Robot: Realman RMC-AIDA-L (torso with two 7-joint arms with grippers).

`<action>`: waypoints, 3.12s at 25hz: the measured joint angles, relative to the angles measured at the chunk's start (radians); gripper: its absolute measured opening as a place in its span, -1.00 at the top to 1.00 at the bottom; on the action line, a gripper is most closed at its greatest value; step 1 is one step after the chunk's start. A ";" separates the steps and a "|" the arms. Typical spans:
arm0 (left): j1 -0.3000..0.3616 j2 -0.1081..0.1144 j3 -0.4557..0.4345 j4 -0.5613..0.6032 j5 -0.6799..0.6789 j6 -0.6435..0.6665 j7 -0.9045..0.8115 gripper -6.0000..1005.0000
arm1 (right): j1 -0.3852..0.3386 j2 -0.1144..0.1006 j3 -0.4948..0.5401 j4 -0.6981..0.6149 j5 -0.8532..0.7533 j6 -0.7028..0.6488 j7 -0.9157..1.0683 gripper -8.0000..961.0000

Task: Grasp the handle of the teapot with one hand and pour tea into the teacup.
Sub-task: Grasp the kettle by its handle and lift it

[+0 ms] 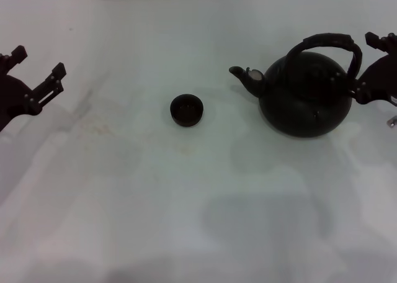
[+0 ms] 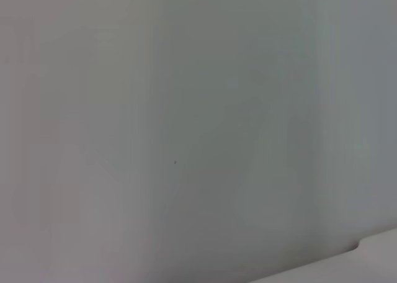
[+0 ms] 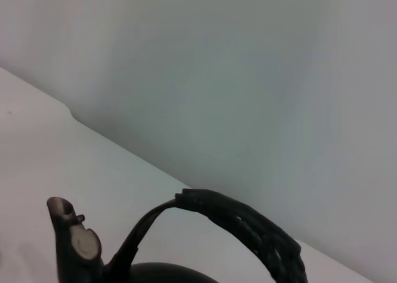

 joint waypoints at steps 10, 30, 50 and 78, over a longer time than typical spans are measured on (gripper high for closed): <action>0.004 0.000 -0.011 0.002 0.000 0.003 0.000 -0.66 | 0.018 -0.003 0.007 -0.023 0.001 -0.031 0.011 -0.78; -0.020 0.000 -0.009 0.002 0.002 0.027 0.011 -0.66 | 0.009 0.000 0.008 -0.052 0.002 -0.043 0.012 -0.22; -0.016 0.000 -0.011 0.002 0.003 0.028 0.011 -0.66 | 0.000 -0.003 0.006 -0.005 0.002 -0.031 0.020 0.02; -0.014 0.000 -0.011 0.002 0.005 0.028 0.011 -0.66 | -0.034 -0.004 0.009 0.019 -0.002 -0.007 0.010 0.49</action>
